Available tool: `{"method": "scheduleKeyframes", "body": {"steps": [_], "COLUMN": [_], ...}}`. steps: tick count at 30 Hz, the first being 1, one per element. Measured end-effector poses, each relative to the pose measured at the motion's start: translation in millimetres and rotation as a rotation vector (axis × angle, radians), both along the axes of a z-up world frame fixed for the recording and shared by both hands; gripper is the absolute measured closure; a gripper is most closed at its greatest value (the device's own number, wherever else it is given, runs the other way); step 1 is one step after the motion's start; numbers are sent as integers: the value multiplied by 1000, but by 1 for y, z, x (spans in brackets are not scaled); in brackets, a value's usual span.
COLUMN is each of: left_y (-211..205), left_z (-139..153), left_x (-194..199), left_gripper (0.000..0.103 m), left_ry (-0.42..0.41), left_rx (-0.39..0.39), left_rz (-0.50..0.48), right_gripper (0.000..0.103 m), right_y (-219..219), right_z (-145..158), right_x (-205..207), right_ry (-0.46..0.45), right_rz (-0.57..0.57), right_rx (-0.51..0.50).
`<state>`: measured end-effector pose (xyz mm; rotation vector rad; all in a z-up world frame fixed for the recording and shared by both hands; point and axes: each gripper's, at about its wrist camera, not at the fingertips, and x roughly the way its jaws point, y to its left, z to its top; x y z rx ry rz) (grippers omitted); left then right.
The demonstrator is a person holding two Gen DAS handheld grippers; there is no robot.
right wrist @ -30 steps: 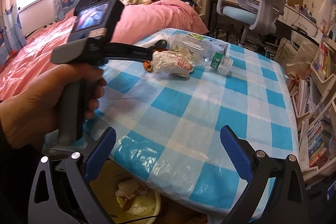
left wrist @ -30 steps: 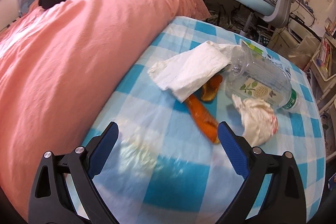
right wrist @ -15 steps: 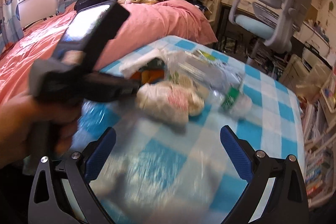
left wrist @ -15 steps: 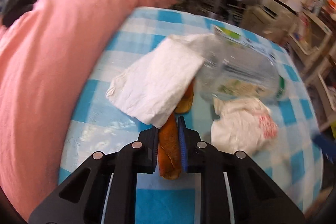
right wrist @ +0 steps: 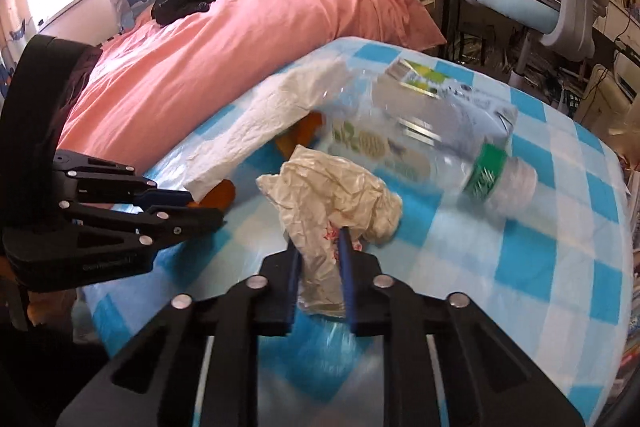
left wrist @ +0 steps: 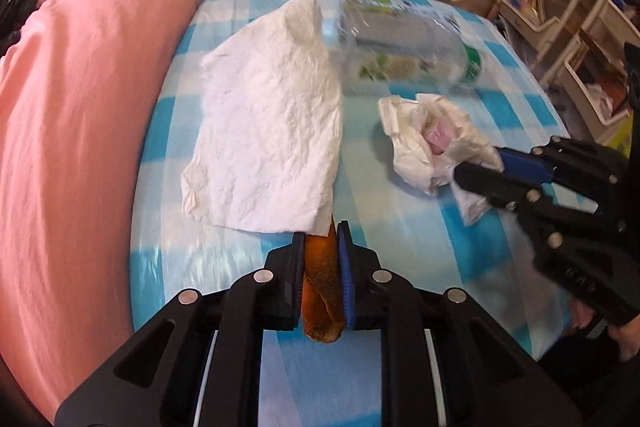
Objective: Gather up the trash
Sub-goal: 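Lift the orange scrap with the left tool while the right tool lifts the tissue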
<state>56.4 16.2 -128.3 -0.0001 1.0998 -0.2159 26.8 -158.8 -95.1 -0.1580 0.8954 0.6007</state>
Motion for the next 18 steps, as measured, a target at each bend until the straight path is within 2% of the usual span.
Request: {"method": "scheduleKeyframes", "body": {"steps": [5,7,8,9,12,14,16,18], "left_y": [4,12,19,26,37,35,26,13], "left_z": [3,6,9,11,13,12,12,12], "left_x": [-35,-47,-52,-57,-63,-66,-66,-64], "left_gripper": [85,73,60,55,55,54,48,45], "left_ry": [22,11,-3,-16,-12,-6,-14,-27], "left_rx": [-7,4,16,6,-44,-57,-38,5], "left_rz": [5,51,93,127,159,142,103,65], "right_gripper": [88,88,88,88,88,86,83,71], "right_y": [-17,-23,-24,-27,-37,-43,-48,-51], "right_z": [17,21,21,22,18,13,9,7], "right_x": [-38,-51,-54,-61,-72,-73,-70,-63], "right_ry": [19,28,34,39,58,73,86,99], "right_rz": [-13,-19,-19,-23,-52,-82,-102,-117], "right_rx": [-24,-49,-59,-72,-96,-88,-67,-45]}}
